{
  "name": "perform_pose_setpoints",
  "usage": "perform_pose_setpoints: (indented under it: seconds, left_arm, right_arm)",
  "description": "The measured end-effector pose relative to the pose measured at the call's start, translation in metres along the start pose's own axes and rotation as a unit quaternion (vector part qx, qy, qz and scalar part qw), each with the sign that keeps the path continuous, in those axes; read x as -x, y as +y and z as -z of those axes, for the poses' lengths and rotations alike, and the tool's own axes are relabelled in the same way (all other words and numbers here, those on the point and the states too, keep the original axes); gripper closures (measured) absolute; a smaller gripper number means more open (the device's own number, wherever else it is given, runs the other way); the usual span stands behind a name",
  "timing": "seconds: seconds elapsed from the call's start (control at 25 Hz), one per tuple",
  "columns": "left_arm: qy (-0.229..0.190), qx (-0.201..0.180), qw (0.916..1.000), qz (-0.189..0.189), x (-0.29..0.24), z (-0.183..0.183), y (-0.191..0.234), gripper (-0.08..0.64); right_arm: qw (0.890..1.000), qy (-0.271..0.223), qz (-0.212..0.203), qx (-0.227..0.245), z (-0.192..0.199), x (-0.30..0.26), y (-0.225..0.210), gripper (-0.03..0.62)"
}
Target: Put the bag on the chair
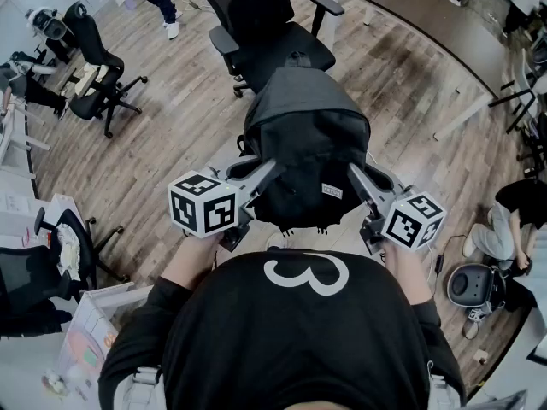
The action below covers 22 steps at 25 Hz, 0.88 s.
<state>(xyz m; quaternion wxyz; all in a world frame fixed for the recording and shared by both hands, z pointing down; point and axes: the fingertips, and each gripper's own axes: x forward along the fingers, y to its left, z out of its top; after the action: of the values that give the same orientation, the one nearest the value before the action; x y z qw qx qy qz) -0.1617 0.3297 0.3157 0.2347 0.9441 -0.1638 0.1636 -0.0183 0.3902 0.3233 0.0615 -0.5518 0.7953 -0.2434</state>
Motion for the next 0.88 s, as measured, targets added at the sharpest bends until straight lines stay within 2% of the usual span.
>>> perform_pose_setpoints:
  seconds: [0.48,0.6,0.72,0.88]
  left_arm:
    - [-0.033,-0.018,0.9993,0.000,0.013,-0.003,-0.034,0.517]
    - [-0.041,-0.019,0.9990,0.000,0.010,0.001,-0.057,0.517]
    - [-0.045,-0.029,0.9986,0.000,0.009,0.004,-0.077,0.517]
    - [-0.043,-0.033,0.9985,-0.001,0.007,0.005,-0.083,0.517]
  right_arm:
    - [0.999,-0.022,-0.011,0.023,-0.008,0.036,0.018,0.531]
    - [0.999,-0.031,-0.012,0.024,-0.011,0.059,0.017,0.531]
    - [0.999,-0.040,-0.009,0.022,-0.013,0.080,0.016,0.531]
    - [0.999,-0.044,-0.010,0.020,-0.012,0.086,0.015,0.531]
